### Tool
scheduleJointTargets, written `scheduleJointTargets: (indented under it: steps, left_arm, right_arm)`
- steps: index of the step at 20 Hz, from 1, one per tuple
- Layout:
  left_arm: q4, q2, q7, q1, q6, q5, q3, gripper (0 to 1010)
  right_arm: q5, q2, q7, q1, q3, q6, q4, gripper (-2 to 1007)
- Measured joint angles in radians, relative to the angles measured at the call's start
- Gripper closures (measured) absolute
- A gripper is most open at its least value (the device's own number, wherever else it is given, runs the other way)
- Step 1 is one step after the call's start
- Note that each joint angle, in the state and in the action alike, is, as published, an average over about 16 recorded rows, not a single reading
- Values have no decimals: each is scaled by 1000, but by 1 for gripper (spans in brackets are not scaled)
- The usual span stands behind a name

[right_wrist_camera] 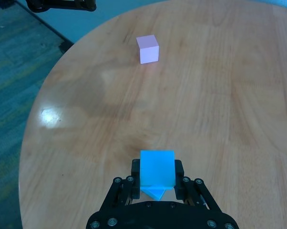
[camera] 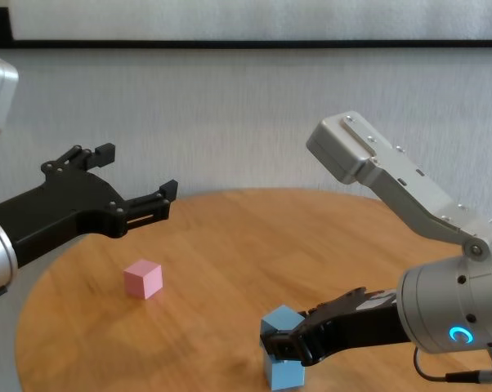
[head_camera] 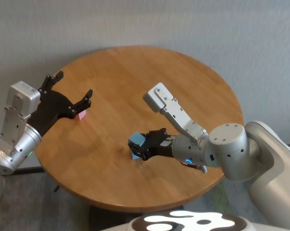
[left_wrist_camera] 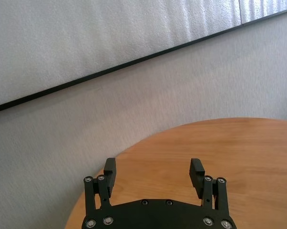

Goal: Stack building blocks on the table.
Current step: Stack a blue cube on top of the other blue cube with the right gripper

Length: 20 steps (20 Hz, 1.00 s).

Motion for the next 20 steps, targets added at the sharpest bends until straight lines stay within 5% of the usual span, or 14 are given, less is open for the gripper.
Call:
scheduleJointTargets:
  steps: [9,20]
  left_arm:
    - [0,0,0,0,0,0,0,10]
    - [0,0,0,0,0,0,0,10]
  right_arm:
    - [1,0,0,-1,1,0,0,543]
    - [3,1,0,0,0,0,-1,186]
